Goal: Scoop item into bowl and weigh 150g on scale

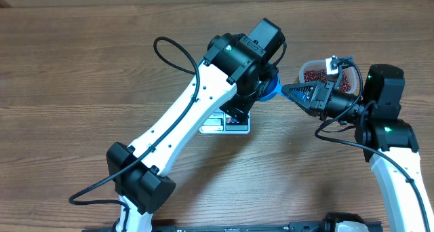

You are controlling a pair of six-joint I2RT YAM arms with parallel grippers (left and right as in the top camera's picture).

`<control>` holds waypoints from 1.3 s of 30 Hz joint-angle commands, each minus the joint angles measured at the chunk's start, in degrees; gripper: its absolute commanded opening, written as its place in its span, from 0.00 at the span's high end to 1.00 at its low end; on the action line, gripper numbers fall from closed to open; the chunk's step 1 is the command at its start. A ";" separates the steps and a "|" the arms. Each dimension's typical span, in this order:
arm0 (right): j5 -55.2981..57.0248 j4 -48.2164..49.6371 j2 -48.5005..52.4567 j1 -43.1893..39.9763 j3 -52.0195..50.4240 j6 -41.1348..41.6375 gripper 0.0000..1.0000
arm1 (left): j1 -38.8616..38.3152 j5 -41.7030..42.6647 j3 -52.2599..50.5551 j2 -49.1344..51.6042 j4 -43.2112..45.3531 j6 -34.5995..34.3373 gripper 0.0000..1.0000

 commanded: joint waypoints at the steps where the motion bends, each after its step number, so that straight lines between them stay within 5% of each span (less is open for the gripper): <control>1: 0.24 0.35 -0.26 -0.11 1.25 -0.20 0.96 | 1.07 0.31 1.07 -1.46 -0.04 0.55 0.01; 24: 7.87 -0.96 -0.20 -0.11 1.25 -0.24 0.96 | 4.33 13.18 2.99 -2.91 4.92 14.34 0.01; 39: 14.69 -1.05 0.70 -0.17 1.25 -2.19 0.96 | 5.86 4.66 5.40 -9.27 1.62 23.89 0.01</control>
